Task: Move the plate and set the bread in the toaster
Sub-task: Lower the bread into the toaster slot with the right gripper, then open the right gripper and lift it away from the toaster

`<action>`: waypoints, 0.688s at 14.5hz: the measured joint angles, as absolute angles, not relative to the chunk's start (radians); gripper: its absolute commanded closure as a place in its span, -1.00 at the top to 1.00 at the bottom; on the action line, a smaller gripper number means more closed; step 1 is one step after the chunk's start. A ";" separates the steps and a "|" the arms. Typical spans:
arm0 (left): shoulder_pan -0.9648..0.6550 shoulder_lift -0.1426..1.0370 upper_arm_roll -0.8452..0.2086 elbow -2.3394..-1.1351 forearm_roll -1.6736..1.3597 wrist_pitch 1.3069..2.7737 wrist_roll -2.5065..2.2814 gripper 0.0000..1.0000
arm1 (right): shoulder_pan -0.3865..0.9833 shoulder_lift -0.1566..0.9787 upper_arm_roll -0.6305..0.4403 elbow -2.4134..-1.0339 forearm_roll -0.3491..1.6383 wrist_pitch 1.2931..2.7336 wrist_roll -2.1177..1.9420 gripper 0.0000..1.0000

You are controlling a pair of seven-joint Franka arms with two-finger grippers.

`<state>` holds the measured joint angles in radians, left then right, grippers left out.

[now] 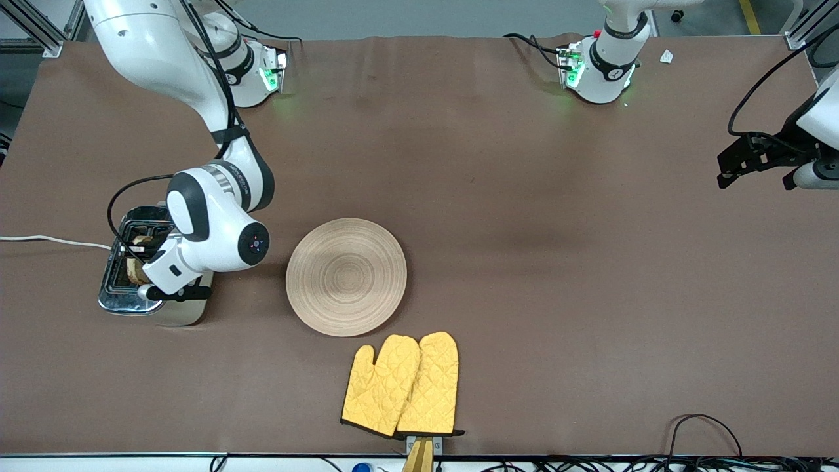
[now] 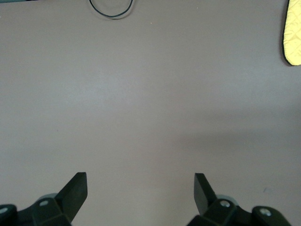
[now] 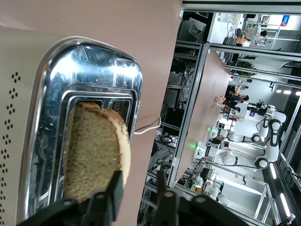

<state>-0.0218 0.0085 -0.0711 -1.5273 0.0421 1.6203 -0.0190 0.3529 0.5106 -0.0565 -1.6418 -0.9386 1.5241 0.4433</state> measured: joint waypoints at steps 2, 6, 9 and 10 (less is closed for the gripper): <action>-0.022 0.008 -0.071 -1.527 0.042 1.620 -0.019 1.00 | 0.353 0.510 -0.055 -1.636 -0.915 1.527 0.444 0.84; -0.022 0.008 -0.071 -1.527 0.042 1.620 -0.019 1.00 | 0.355 0.507 -0.051 -1.579 -0.822 1.515 0.443 0.99; -0.022 0.009 -0.071 -1.527 0.042 1.620 -0.019 1.00 | 0.378 0.485 -0.043 -1.517 -0.752 1.464 0.443 1.00; -0.022 0.009 -0.071 -1.527 0.042 1.620 -0.019 1.00 | 0.395 0.466 -0.042 -1.494 -0.710 1.447 0.443 1.00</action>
<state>-0.0216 0.0086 -0.0711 -1.5270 0.0421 1.6203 -0.0191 0.3948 0.4660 -0.0420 -1.4945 -0.7103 1.4470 0.4428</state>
